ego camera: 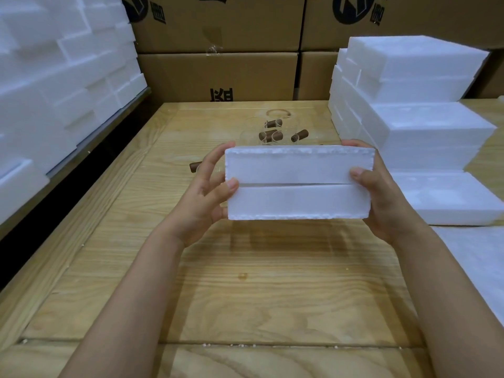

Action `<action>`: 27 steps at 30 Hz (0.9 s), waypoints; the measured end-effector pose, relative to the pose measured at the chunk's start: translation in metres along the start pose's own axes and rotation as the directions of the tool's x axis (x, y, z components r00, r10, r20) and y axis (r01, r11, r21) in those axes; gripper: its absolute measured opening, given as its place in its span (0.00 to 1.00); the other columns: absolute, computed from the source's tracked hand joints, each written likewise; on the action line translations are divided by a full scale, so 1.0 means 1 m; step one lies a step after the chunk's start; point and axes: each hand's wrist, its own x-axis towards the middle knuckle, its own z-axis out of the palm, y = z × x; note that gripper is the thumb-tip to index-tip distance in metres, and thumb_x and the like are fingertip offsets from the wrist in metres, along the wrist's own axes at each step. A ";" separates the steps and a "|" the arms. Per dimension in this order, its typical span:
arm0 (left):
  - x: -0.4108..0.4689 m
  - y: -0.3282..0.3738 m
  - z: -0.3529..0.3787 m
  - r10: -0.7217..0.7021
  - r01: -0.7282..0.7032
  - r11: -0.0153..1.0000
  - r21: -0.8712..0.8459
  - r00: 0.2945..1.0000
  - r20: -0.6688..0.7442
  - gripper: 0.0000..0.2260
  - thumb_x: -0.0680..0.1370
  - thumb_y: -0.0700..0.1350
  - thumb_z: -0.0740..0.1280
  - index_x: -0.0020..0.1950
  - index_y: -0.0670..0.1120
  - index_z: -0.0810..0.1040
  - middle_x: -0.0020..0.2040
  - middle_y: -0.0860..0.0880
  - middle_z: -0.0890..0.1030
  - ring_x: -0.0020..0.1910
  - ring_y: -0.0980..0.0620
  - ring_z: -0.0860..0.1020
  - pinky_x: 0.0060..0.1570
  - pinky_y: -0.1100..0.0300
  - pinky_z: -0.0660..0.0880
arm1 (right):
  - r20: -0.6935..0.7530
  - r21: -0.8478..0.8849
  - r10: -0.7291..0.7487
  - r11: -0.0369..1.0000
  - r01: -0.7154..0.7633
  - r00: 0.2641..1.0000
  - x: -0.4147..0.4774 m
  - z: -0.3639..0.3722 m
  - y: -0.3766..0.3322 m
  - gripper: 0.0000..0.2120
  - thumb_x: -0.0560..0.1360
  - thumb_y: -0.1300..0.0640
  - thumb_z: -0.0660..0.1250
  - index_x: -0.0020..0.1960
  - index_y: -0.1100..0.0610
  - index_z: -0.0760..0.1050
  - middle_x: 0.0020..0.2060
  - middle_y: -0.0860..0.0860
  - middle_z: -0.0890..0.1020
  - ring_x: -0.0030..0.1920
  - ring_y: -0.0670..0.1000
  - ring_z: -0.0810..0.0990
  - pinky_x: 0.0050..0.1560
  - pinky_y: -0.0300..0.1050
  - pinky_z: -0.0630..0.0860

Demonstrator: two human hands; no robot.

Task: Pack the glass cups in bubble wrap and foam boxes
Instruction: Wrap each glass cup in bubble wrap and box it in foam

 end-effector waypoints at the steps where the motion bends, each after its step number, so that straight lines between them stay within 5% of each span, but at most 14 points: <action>1: 0.000 0.000 -0.001 0.002 -0.002 1.000 -0.011 1.000 0.001 0.27 0.69 0.52 0.70 0.66 0.66 0.69 0.56 0.59 0.81 0.59 0.48 0.80 0.46 0.53 0.80 | 0.000 -0.011 -0.007 1.000 0.007 1.000 0.000 0.000 0.000 0.19 0.67 0.51 0.63 0.57 0.41 0.71 0.52 0.43 0.77 0.48 0.43 0.80 0.42 0.41 0.79; 5: -0.003 -0.001 -0.002 0.002 -0.002 1.000 -0.024 1.000 0.017 0.29 0.67 0.50 0.72 0.66 0.64 0.69 0.56 0.58 0.81 0.57 0.48 0.80 0.45 0.52 0.80 | -0.013 -0.045 -0.028 0.999 0.027 1.000 0.000 0.005 0.000 0.25 0.59 0.45 0.67 0.57 0.40 0.72 0.52 0.43 0.77 0.48 0.42 0.80 0.42 0.40 0.78; 10: -0.002 0.006 0.005 0.078 -0.071 0.993 0.098 0.995 -0.064 0.29 0.63 0.51 0.76 0.61 0.66 0.71 0.51 0.62 0.81 0.51 0.54 0.82 0.40 0.57 0.79 | -0.018 -0.050 -0.112 0.993 0.111 0.994 -0.002 0.008 -0.002 0.27 0.62 0.45 0.65 0.61 0.40 0.70 0.52 0.39 0.80 0.51 0.43 0.81 0.45 0.41 0.79; 14: 0.003 0.026 -0.003 0.171 -0.164 0.977 0.136 0.984 -0.046 0.27 0.64 0.48 0.76 0.59 0.65 0.72 0.51 0.59 0.82 0.50 0.53 0.82 0.39 0.57 0.79 | -0.004 0.026 -0.213 0.977 0.213 0.977 -0.001 0.020 -0.001 0.27 0.70 0.45 0.63 0.69 0.43 0.66 0.64 0.45 0.76 0.66 0.51 0.73 0.61 0.53 0.73; 17: 0.012 0.049 -0.024 0.258 -0.242 0.949 0.201 0.965 -0.057 0.25 0.66 0.47 0.75 0.60 0.63 0.71 0.50 0.61 0.82 0.49 0.56 0.82 0.38 0.57 0.79 | -0.122 0.044 -0.208 0.976 0.215 0.971 -0.001 0.027 0.006 0.29 0.72 0.40 0.59 0.71 0.46 0.65 0.69 0.48 0.71 0.70 0.50 0.68 0.68 0.52 0.67; 22: 0.040 0.068 -0.090 0.338 -0.263 0.927 0.268 0.896 -0.288 0.27 0.64 0.53 0.78 0.58 0.66 0.72 0.57 0.53 0.80 0.54 0.51 0.81 0.39 0.56 0.80 | -0.284 -0.291 -0.387 0.907 0.306 0.877 -0.007 0.036 0.033 0.20 0.74 0.43 0.57 0.64 0.46 0.69 0.62 0.47 0.75 0.65 0.47 0.72 0.67 0.47 0.67; 27: 0.068 0.042 -0.155 0.308 -0.119 0.916 0.382 0.821 -0.481 0.28 0.65 0.49 0.79 0.59 0.65 0.71 0.62 0.46 0.77 0.56 0.52 0.80 0.46 0.48 0.82 | -0.111 -0.585 -0.547 0.711 0.391 0.830 -0.009 0.041 0.052 0.17 0.74 0.50 0.57 0.61 0.54 0.71 0.56 0.50 0.76 0.60 0.50 0.73 0.63 0.44 0.68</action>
